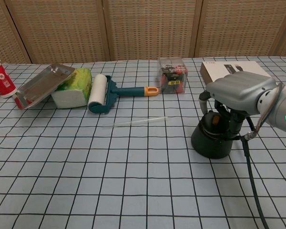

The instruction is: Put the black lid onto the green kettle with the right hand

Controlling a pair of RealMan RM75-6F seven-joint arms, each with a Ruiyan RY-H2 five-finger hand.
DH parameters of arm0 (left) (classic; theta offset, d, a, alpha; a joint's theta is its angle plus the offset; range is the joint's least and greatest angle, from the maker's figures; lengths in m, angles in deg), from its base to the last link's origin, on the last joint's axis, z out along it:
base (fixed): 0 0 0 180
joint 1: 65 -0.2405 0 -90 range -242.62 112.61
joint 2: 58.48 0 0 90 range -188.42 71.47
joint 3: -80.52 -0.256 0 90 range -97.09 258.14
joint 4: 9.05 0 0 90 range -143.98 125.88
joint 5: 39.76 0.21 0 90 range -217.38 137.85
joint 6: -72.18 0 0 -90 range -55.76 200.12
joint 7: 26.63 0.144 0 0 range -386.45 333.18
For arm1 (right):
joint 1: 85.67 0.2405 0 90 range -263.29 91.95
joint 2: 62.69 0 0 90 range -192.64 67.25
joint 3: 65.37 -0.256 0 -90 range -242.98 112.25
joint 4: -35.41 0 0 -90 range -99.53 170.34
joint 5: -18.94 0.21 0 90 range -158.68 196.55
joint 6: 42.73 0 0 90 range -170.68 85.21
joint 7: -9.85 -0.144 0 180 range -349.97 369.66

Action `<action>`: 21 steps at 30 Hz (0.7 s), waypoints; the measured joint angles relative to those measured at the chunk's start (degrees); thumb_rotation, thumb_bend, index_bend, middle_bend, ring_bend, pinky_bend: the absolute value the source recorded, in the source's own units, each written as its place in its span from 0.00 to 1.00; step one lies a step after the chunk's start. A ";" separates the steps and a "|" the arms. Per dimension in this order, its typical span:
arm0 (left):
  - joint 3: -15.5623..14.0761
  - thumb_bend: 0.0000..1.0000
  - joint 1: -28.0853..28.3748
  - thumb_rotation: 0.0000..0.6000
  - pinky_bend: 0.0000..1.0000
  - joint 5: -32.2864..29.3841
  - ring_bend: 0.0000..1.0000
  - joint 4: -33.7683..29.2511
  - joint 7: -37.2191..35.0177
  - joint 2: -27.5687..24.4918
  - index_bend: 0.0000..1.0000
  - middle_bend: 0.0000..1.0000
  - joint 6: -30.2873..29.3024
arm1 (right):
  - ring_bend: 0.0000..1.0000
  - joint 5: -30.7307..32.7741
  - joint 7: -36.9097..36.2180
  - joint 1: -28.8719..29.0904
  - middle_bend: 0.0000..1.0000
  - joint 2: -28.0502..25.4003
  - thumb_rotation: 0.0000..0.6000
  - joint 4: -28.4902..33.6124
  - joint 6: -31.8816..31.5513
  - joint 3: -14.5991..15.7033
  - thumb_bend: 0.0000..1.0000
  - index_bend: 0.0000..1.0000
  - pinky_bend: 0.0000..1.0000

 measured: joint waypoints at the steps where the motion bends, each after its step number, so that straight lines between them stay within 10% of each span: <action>1: -0.02 0.02 0.00 1.00 0.00 0.03 0.00 -0.02 0.01 -0.01 0.00 0.00 0.00 | 0.81 0.03 0.06 0.02 0.81 0.04 1.00 0.06 -0.04 0.03 0.30 0.39 0.54; 21: -0.02 0.02 -0.20 1.00 0.00 0.29 0.00 -0.24 -0.23 -0.22 0.00 0.00 -0.46 | 0.80 -0.75 2.02 0.09 0.80 0.13 1.00 1.68 -2.64 0.44 0.29 0.32 0.54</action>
